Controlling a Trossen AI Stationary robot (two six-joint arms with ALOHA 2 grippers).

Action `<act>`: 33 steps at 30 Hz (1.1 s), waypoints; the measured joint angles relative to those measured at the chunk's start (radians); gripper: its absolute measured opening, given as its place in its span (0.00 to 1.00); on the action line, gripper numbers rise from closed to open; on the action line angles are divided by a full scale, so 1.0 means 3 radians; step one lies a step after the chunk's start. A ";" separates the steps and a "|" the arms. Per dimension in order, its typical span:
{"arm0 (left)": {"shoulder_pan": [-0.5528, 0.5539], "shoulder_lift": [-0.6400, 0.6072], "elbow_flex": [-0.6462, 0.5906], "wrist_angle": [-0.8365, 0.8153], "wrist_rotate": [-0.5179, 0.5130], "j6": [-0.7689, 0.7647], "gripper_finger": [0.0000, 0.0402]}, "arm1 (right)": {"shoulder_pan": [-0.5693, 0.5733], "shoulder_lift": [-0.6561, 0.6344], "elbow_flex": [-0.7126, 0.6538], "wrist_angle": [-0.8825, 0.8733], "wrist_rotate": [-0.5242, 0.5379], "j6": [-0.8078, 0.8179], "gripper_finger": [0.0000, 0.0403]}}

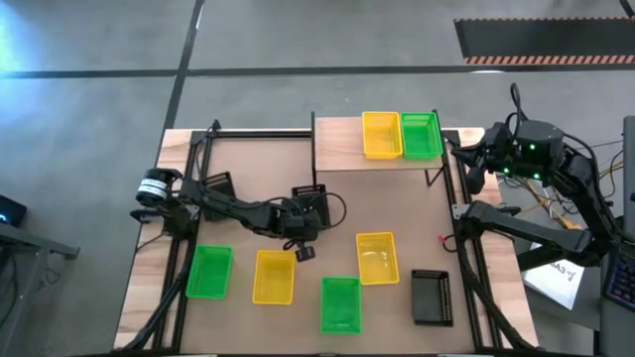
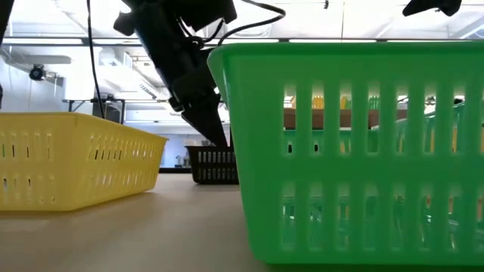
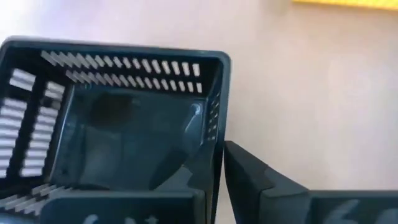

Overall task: Stack baskets on shelf by color
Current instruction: Put the top right black bin on the shelf

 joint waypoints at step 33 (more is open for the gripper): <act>-0.0021 -0.0043 0.0111 0.0006 0.0622 -0.0414 0.01 | 0.0001 -0.0001 0.0000 0.0013 0.0004 0.0045 0.03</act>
